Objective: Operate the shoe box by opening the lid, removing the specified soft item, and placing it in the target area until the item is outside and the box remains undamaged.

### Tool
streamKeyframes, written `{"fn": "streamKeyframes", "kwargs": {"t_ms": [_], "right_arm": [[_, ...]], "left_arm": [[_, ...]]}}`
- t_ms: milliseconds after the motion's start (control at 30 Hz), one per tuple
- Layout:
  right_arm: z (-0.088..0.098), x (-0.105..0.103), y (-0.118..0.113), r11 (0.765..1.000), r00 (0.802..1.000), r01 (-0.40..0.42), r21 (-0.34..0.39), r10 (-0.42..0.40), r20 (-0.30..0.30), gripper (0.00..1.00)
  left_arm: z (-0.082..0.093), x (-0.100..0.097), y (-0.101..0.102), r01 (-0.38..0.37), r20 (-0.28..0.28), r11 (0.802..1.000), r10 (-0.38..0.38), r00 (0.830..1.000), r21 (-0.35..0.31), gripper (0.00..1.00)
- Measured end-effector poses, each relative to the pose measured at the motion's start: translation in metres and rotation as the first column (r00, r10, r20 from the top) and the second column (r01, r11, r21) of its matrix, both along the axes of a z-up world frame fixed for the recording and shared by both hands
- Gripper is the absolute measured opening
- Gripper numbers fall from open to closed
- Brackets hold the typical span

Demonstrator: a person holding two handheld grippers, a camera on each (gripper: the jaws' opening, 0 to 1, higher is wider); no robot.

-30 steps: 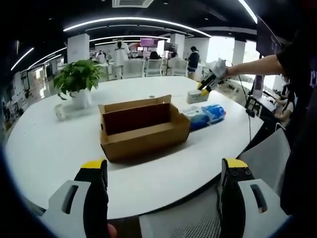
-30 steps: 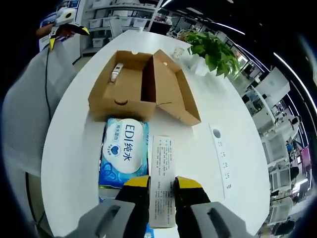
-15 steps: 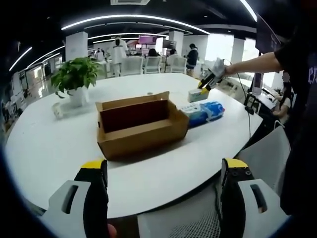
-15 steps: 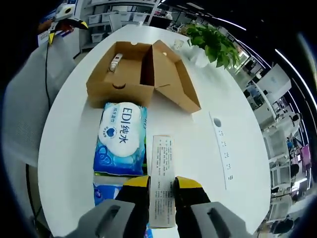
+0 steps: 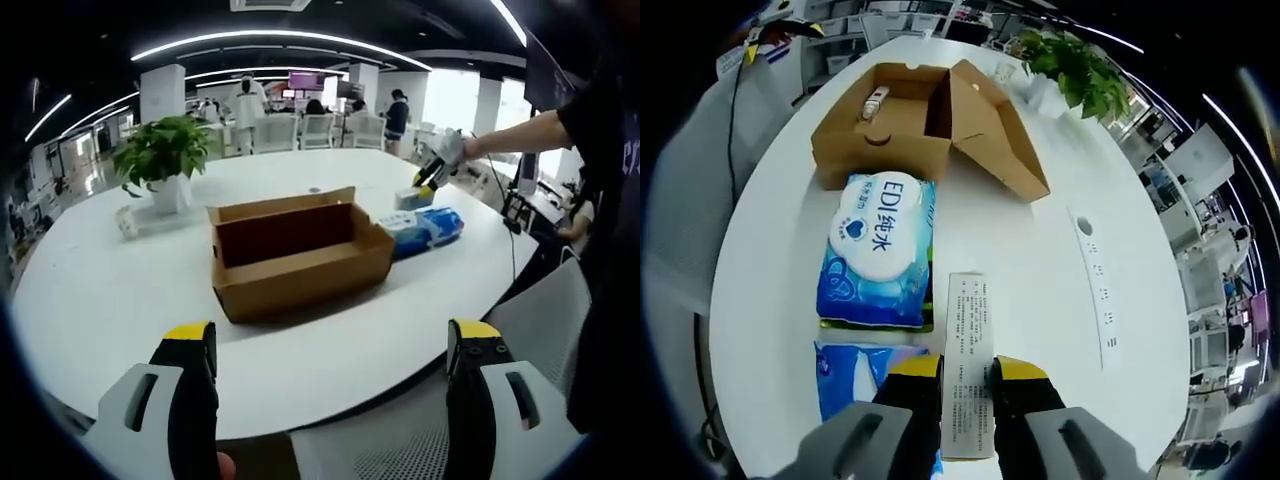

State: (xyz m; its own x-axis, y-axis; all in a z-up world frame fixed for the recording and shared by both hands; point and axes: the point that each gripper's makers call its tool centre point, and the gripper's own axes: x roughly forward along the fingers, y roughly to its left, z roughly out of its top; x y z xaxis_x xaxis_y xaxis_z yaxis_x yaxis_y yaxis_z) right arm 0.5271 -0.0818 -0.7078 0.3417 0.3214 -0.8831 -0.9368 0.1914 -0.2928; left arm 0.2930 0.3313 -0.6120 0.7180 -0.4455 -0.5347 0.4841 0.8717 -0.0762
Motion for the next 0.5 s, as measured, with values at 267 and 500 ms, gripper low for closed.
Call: {"fn": "streamKeyframes", "kwargs": {"t_ms": [267,500], "right_arm": [[-0.013,-0.003,-0.015,0.998,0.999,-0.035,-0.049,0.033,-0.031,0.14],[-0.018,-0.001,-0.019,0.997,0.998,-0.045,-0.065,0.043,-0.037,0.14]], "left_arm": [[-0.002,-0.002,0.000,-0.010,-0.015,1.000,0.010,1.000,0.007,0.95],[-0.006,-0.001,-0.001,-0.004,-0.030,1.000,0.005,1.000,0.019,0.94]]}}
